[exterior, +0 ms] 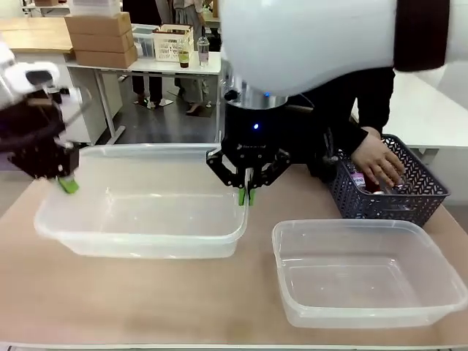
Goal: Sort the waste into each basket.
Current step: Pick up the Organizing box on the left side of the table and lift it.
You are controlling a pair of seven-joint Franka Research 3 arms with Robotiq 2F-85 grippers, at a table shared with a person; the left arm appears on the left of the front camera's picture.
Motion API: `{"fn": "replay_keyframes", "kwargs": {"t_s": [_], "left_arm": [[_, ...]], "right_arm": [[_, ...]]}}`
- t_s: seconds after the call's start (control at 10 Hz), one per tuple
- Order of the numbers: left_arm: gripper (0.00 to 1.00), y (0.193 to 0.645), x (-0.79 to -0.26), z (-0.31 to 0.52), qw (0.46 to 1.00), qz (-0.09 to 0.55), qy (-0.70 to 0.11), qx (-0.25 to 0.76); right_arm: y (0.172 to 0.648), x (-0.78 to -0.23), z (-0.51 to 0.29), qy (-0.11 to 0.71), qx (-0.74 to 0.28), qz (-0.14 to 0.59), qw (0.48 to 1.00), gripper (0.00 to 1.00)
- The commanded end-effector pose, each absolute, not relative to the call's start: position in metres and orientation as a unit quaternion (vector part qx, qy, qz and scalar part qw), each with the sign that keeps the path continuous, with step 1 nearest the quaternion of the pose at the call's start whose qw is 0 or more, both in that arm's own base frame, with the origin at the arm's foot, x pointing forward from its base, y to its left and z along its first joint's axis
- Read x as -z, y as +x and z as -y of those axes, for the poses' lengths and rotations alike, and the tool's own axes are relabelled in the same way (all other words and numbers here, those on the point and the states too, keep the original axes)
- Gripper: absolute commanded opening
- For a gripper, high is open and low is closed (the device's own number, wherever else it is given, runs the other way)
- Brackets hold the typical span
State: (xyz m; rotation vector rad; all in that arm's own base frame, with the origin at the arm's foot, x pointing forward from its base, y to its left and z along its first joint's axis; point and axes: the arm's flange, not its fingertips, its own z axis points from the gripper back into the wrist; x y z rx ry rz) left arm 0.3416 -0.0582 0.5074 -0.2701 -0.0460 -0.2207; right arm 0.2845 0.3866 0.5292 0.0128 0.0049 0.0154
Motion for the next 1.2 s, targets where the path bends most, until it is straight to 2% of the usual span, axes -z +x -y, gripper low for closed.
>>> {"fn": "replay_keyframes", "kwargs": {"t_s": [0.0, 0.3, 0.4, 0.6, 0.9, 1.1], "left_arm": [[0.0, 0.336, -0.481, 0.056, 0.985, 0.011, -0.127, 0.115], [0.0, 0.336, -0.481, 0.056, 0.985, 0.011, -0.127, 0.115], [0.07, 0.337, -0.489, 0.061, 0.985, 0.002, -0.131, 0.11], [0.07, 0.349, -0.505, 0.087, 0.98, -0.044, -0.191, 0.042], [0.07, 0.347, -0.511, 0.154, 0.983, -0.093, -0.155, 0.016], [0.07, 0.344, -0.517, 0.196, 0.983, -0.083, -0.162, -0.006]], "right_arm": [[0.275, -0.525, -0.396, 0.0, 0.001, 0.004, 1.0, 0.0], [0.275, -0.525, -0.396, 0.0, 0.001, 0.004, 1.0, 0.0], [0.278, -0.527, -0.396, 0.008, -0.005, 0.001, 1.0, 0.09], [0.3, -0.517, -0.36, 0.007, 0.004, 0.006, 1.0, 0.09], [0.316, -0.517, -0.29, -0.016, 0.011, 0.005, 1.0, 0.09], [0.317, -0.509, -0.256, -0.004, -0.01, -0.002, 1.0, 0.09]]}}
